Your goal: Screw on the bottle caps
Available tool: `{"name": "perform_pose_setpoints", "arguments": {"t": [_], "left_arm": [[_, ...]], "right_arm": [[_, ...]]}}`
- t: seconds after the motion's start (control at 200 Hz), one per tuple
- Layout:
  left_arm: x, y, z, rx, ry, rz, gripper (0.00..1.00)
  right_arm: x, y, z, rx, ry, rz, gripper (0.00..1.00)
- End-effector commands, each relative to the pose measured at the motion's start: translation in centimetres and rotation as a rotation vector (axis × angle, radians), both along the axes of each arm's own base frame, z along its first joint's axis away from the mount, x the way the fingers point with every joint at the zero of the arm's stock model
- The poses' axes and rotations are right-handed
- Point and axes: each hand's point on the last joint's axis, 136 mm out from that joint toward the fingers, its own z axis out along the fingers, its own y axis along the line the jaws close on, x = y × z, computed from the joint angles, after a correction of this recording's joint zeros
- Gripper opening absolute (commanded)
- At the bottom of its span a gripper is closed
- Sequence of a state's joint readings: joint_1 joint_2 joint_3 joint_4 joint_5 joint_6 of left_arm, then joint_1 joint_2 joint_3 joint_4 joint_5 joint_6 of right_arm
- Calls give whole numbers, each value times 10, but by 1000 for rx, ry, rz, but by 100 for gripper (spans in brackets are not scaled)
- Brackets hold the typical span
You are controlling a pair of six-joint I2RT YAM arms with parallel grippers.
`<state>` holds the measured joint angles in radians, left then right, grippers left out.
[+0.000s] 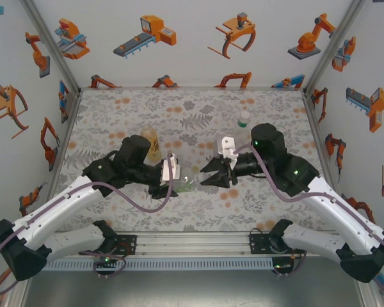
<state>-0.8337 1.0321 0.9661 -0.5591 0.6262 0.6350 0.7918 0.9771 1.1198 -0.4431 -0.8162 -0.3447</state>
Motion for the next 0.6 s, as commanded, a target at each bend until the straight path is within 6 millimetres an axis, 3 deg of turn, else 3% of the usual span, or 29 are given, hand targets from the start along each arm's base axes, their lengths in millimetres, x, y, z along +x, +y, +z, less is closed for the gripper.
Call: {"name": "perform_pose_setpoints", "arguments": {"t": [0.0,0.335,0.596], "left_arm": [[-5,-10,29,-76,11,-47,0],[-12,-13,32,-92,34,-96,0],[8,-14,33,-132,-69,0,0]], "right_arm": [[-10,0,-7,-51,-16,40,0],[-10,3,-14,-86,-17,44,0],[4,13,-8,-25,158,-64,0]]}}
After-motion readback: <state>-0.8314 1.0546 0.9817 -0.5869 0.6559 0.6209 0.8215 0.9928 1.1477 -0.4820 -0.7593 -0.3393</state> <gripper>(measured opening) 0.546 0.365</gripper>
